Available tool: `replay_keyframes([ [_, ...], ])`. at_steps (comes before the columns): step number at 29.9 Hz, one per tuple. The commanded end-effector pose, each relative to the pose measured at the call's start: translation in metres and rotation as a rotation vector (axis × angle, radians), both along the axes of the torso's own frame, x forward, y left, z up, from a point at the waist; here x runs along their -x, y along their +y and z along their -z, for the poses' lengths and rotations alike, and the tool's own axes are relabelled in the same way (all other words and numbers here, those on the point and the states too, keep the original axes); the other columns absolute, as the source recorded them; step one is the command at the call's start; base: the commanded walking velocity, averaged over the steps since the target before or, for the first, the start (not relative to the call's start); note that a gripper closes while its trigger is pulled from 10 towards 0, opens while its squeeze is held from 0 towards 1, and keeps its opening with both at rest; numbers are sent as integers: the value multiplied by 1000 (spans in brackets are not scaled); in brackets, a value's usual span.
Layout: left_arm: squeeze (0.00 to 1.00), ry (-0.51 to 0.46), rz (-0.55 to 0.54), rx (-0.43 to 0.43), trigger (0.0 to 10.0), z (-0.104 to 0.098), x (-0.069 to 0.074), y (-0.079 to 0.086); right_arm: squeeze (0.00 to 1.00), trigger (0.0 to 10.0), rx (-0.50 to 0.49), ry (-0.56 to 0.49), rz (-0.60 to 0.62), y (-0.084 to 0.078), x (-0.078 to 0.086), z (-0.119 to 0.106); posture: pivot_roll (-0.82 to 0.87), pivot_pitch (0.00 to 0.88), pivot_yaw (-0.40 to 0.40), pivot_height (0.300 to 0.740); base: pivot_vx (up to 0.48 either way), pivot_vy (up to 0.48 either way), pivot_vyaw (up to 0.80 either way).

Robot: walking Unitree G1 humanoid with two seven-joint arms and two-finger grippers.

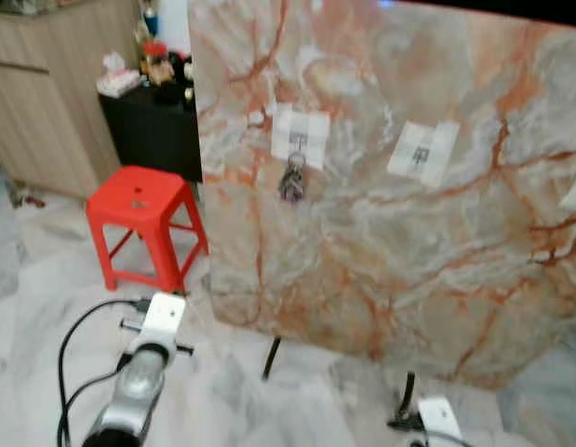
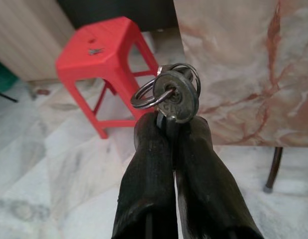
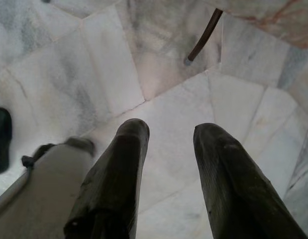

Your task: Hang keys on a hook

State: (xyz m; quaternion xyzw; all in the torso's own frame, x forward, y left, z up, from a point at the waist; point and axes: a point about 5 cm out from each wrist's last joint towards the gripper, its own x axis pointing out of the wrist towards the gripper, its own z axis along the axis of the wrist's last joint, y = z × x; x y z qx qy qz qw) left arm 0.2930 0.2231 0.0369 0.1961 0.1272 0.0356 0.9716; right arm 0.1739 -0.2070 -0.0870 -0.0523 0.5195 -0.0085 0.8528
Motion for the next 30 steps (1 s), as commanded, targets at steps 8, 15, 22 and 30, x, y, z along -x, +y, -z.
replay_keyframes([
  [8,0,-30,-17,-101,10000,-15,-11,-16,0,10000,27,10,13,-7,7,2,145,0,-76,740,0,-467,732],
  [15,0,-50,-25,-189,10000,-24,-16,-22,0,10000,27,7,6,-7,5,1,143,0,-85,740,0,-465,800],
  [22,0,-71,15,-368,10000,-34,-23,-29,0,10000,17,-12,11,-7,0,-1,140,0,-99,740,0,-375,571],
  [30,0,-188,27,-578,10000,-53,-26,-38,0,10000,36,-25,15,-12,-3,-4,135,0,-111,740,0,0,0],
])
